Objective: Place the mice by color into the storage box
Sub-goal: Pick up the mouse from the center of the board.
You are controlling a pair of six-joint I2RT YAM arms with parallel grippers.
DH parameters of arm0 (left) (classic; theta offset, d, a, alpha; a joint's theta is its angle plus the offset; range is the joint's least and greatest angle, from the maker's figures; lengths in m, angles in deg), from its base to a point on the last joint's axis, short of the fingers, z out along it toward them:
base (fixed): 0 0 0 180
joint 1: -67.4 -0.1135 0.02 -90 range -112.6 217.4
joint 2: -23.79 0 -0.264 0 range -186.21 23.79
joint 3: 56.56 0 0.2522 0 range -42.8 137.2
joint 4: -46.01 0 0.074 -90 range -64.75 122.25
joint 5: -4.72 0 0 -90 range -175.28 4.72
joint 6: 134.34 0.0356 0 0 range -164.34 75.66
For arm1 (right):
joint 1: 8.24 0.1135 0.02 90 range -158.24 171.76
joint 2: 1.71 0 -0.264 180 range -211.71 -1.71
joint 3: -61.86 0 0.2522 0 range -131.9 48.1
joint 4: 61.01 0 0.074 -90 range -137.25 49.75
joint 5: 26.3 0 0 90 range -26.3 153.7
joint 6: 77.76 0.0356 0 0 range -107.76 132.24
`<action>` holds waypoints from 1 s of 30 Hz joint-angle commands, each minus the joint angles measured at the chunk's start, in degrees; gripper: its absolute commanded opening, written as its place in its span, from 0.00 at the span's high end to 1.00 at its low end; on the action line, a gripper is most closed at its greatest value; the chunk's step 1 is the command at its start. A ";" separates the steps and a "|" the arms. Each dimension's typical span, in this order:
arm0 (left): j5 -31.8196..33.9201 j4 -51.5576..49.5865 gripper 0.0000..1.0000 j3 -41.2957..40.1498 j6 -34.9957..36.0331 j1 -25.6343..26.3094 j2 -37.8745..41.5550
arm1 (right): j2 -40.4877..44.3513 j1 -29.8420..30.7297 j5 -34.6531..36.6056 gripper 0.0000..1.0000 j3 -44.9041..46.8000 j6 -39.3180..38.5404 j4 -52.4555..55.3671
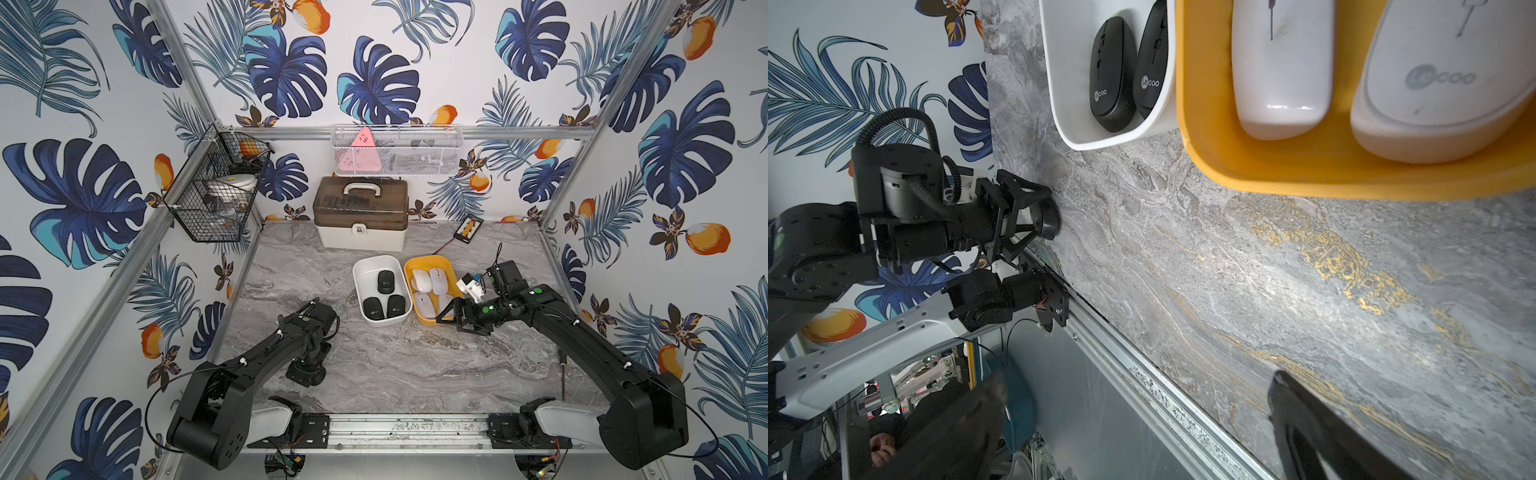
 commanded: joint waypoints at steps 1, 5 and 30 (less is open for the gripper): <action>-0.91 0.74 0.24 -0.44 2.17 -0.38 0.54 | -0.09 0.07 -0.29 0.00 0.18 -0.02 -1.39; -1.62 0.82 0.28 -0.11 3.57 -0.35 0.69 | -0.33 0.07 -0.27 0.00 0.05 0.09 -1.72; 2.79 -10.17 0.40 43.64 32.05 7.32 -19.45 | -0.52 0.11 0.38 0.00 0.36 0.79 -2.56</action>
